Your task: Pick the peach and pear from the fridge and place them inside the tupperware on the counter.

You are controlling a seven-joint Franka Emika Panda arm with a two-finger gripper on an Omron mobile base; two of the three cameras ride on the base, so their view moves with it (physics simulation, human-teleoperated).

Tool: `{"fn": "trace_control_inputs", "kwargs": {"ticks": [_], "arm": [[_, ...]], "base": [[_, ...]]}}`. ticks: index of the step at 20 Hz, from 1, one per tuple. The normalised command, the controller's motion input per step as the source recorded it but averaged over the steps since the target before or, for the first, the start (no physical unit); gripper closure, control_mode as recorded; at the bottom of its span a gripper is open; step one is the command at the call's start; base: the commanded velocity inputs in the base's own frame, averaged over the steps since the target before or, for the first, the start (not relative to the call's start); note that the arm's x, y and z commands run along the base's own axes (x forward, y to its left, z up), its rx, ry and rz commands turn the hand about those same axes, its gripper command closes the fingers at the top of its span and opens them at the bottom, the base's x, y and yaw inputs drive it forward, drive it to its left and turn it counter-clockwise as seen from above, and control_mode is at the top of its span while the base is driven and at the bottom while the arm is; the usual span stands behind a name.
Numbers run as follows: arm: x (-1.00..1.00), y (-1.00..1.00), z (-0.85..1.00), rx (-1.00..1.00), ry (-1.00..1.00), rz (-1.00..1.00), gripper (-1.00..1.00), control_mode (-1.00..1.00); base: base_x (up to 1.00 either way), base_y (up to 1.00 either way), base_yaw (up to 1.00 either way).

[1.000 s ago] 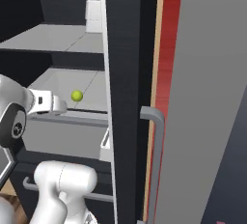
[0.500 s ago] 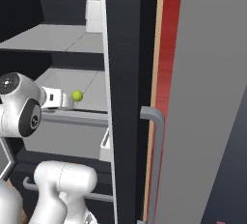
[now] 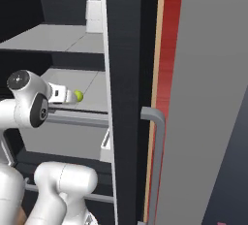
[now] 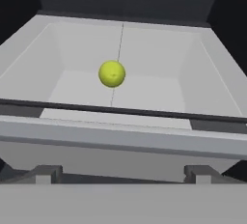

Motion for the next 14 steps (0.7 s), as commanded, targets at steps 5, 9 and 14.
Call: {"fn": "trace_control_inputs", "kwargs": {"ticks": [5,9,14], "arm": [[0.61,0.08,-0.15,0.0,0.0,0.0,-1.0,-1.0],[0.59,0.12,-0.16,0.0,0.0,0.0,-1.0,-1.0],[0.57,0.11,-0.17,0.0,0.0,0.0,-1.0,-1.0]], "base": [[0.0,0.0,0.0],[0.0,0.0,0.0],[0.0,0.0,0.0]]}}
